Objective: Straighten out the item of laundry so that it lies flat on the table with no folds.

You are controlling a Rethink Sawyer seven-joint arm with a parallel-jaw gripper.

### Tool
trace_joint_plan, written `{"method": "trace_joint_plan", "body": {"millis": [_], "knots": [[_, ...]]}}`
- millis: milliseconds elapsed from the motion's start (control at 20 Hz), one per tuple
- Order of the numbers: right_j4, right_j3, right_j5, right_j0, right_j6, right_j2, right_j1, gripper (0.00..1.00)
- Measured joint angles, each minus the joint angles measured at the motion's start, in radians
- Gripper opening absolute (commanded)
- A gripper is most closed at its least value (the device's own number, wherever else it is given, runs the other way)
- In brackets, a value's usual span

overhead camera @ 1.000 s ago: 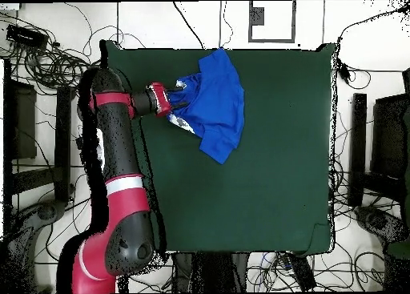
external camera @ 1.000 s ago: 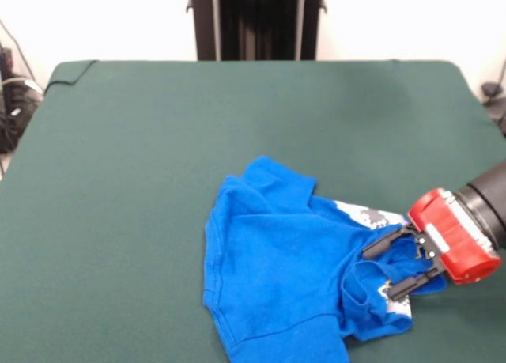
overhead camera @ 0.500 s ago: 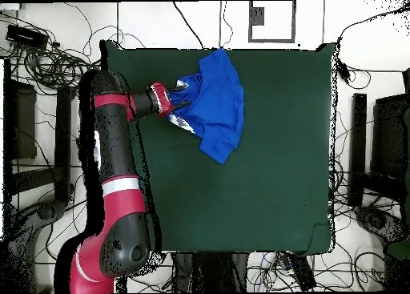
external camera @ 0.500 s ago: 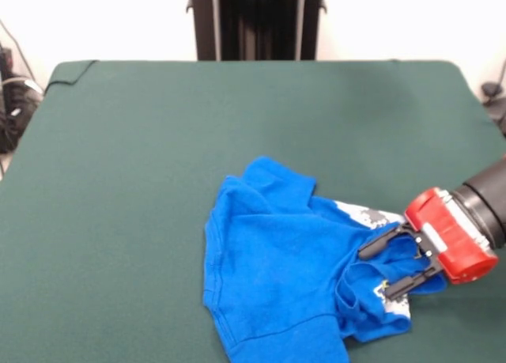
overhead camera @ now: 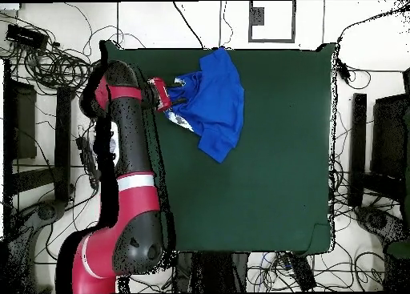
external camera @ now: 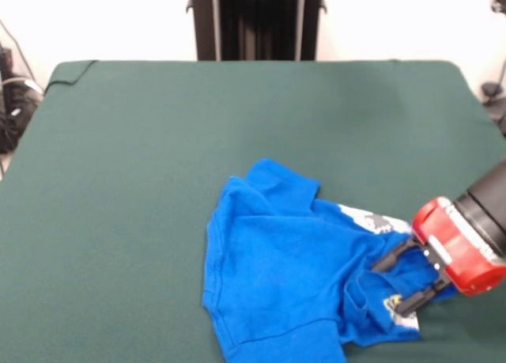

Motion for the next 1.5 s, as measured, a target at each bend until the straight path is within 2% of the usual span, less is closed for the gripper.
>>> {"method": "trace_joint_plan", "body": {"millis": [150, 450, 650, 900, 1000, 1250, 1500], "knots": [[0.024, 0.025, -0.074, -0.020, -0.018, 0.035, -0.028, 1.00], [0.032, 0.035, -0.137, -0.029, -0.107, 0.073, -0.047, 1.00], [-0.045, 0.035, -0.194, -0.004, -0.114, 0.052, -0.036, 1.00], [-0.221, 0.039, -0.302, 0.055, -0.114, 0.013, 0.001, 1.00], [-0.237, 0.052, -0.321, 0.061, -0.114, 0.013, -0.002, 1.00], [-0.209, 0.111, -0.381, 0.053, -0.114, 0.041, -0.043, 1.00], [-0.088, 0.178, -0.419, -0.007, -0.135, 0.150, -0.125, 1.00]]}}
